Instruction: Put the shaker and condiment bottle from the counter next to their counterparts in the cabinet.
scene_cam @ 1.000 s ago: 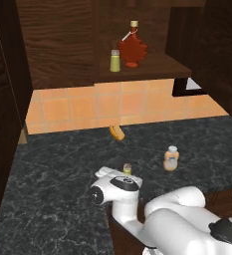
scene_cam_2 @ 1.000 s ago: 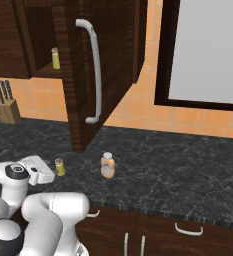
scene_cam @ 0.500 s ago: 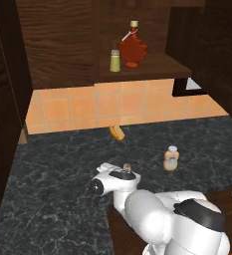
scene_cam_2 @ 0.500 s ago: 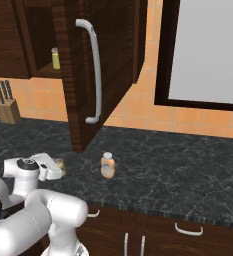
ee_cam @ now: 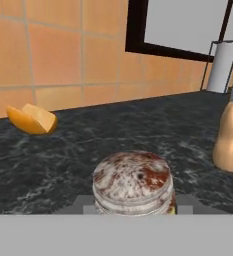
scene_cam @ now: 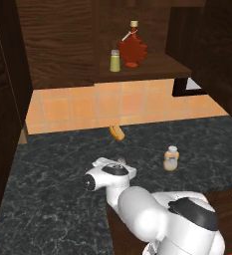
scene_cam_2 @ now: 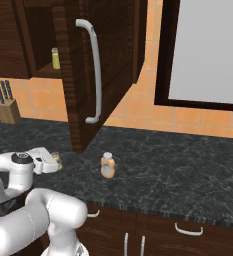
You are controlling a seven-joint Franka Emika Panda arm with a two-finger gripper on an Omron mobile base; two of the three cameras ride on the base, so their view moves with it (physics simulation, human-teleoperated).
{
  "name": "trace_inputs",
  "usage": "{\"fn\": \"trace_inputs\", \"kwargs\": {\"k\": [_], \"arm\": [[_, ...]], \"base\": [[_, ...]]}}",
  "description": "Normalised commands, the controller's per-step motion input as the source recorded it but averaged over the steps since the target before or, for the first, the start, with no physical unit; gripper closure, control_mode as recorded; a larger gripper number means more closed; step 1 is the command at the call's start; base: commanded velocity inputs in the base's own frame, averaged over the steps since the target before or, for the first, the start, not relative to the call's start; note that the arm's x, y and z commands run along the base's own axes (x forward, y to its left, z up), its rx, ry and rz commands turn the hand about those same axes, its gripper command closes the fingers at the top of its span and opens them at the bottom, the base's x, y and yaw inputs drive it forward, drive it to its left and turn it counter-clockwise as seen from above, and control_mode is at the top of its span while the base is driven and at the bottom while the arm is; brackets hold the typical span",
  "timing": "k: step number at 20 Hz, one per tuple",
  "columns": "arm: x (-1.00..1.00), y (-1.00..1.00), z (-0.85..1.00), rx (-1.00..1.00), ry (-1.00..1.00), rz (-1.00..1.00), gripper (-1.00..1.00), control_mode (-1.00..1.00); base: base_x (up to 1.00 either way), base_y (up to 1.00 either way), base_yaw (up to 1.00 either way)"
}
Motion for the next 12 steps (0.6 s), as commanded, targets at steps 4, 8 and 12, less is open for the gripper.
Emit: {"fn": "trace_inputs", "kwargs": {"k": [4, 8, 12], "arm": [[-0.21, -0.04, 0.95, 0.00, 0.00, 0.20, 1.00, -1.00], [-0.16, -0.21, 1.00, 0.00, -0.03, 0.11, 1.00, -1.00], [-0.15, -0.25, 1.00, 0.00, -0.03, 0.13, 1.00, -1.00]], "base": [[0.00, 0.00, 0.00], [0.00, 0.00, 0.00], [0.00, 0.00, 0.00]]}}
